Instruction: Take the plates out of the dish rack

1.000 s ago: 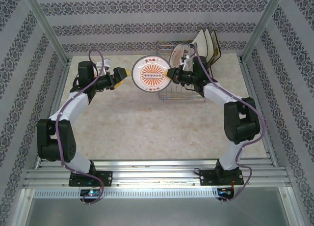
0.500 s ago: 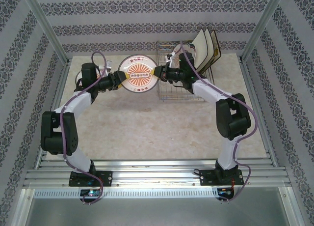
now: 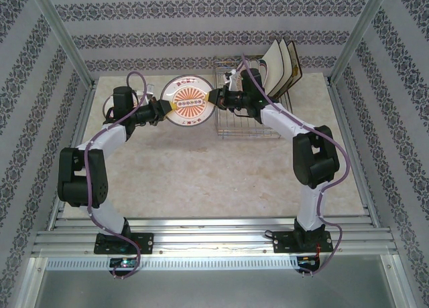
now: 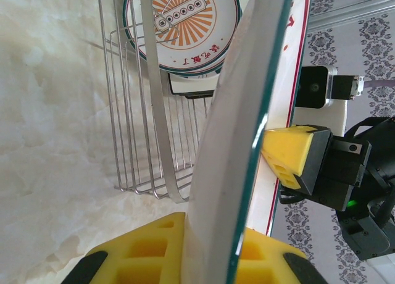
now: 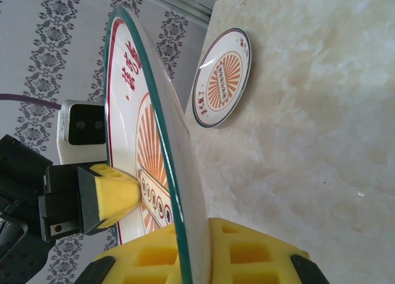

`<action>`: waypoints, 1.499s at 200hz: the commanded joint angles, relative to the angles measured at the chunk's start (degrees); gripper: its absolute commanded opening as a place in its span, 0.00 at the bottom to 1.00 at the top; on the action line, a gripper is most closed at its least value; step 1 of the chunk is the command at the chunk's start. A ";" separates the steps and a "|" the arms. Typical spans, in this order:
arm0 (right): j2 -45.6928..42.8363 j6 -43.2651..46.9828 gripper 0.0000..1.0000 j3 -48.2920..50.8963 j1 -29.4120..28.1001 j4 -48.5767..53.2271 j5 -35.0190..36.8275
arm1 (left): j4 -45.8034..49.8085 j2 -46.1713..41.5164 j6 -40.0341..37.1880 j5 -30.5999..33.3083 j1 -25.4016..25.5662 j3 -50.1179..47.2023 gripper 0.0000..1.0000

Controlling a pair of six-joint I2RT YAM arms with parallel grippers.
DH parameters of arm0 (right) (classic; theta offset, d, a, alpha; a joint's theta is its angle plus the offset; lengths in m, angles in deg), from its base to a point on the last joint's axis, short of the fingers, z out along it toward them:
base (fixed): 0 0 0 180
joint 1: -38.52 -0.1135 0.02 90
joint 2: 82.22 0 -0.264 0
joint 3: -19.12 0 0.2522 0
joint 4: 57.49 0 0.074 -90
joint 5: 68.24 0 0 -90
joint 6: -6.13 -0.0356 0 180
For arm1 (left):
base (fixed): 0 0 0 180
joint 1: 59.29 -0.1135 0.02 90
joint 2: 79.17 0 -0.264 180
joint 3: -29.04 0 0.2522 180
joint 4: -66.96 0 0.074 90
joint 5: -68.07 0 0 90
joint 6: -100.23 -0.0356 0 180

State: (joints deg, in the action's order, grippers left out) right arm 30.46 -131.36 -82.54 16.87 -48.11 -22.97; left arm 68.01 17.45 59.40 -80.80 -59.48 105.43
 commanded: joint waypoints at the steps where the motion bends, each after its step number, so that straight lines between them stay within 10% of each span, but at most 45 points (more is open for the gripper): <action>1: -0.92 3.23 0.10 -3.07 -0.72 2.08 0.48 | -2.48 -0.86 -0.39 -1.04 -0.54 0.30 0.00; 74: -2.86 8.09 0.97 -3.63 -0.70 8.54 3.82 | -4.71 -1.28 1.37 -0.74 -0.78 -0.02 0.00; 144: -4.64 16.28 0.98 -7.55 0.31 22.24 12.08 | -4.79 -2.70 1.28 -0.86 -2.43 -1.11 0.00; 230: -10.80 37.09 0.98 -16.26 5.25 58.03 49.80 | -1.53 -4.94 -1.41 0.25 -7.74 -3.56 0.00; 300: -14.25 41.24 0.98 -13.60 13.41 66.24 62.56 | -0.12 -5.27 -1.71 2.03 -12.00 -3.48 0.00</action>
State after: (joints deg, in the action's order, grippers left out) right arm 17.89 -92.87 -97.32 28.87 13.40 32.70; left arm 68.14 15.22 59.55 -79.49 -69.67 101.72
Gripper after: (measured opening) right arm 0.979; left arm 0.107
